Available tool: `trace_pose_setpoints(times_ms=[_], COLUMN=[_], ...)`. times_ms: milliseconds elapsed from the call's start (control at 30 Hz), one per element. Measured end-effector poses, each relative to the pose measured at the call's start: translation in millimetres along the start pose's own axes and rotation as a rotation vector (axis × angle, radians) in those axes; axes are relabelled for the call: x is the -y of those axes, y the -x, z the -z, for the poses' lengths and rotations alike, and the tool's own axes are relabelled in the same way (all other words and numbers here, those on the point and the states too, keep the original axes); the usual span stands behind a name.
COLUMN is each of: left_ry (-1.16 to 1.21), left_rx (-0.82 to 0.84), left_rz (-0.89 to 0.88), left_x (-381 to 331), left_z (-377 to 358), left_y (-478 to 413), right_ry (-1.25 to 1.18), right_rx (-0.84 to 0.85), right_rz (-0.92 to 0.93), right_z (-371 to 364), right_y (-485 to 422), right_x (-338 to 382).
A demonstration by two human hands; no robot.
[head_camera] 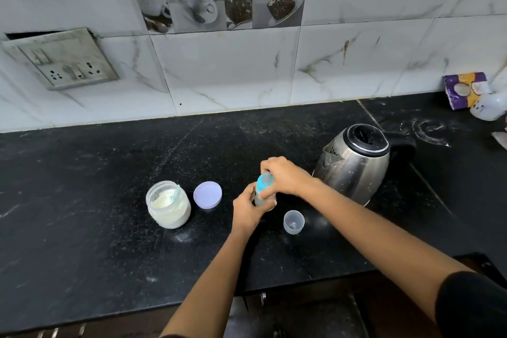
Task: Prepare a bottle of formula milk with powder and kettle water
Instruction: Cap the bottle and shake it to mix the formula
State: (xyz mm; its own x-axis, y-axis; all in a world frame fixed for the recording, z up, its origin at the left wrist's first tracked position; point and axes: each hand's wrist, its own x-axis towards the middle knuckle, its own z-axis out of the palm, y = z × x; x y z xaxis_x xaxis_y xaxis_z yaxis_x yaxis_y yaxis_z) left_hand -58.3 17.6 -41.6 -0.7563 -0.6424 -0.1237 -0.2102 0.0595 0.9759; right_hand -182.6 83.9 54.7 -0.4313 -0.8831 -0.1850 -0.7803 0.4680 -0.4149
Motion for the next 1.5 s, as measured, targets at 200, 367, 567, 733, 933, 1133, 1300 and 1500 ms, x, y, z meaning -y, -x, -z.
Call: trace_pose_setpoints(times_ms=[200,367,567,733,933,1133,1300,1500], left_ry=[0.009,-0.009,-0.011,-0.039,-0.045,-0.034,-0.030,-0.006], left_rx=[0.014,0.011,0.011,0.018,-0.004,0.001,0.015,-0.064], left_rz=[0.021,0.026,0.032,0.040,0.042,0.042,0.066,0.047], left_x=[2,2,4,3,-3,-3,-5,-2], left_z=[1,0,-1,0,-1,-1,0,-9], left_y=[0,0,-1,-1,1,3,1,7], right_ry=[0.040,-0.557,-0.538,-0.505,-0.674,-0.588,-0.608,-0.688], right_rx=[-0.067,0.084,-0.266,-0.139,-0.187,-0.175,0.123,-0.379], right_rz=[-0.236,0.085,-0.095,-0.035,-0.029,-0.054,0.100,-0.128], right_z=[-5,-11,-42,-34,-41,-46,-19,-62], right_y=[19,21,21,26,20,15,7,25], right_x=[-18,-36,-25,-39,-29,-18,-40,-11])
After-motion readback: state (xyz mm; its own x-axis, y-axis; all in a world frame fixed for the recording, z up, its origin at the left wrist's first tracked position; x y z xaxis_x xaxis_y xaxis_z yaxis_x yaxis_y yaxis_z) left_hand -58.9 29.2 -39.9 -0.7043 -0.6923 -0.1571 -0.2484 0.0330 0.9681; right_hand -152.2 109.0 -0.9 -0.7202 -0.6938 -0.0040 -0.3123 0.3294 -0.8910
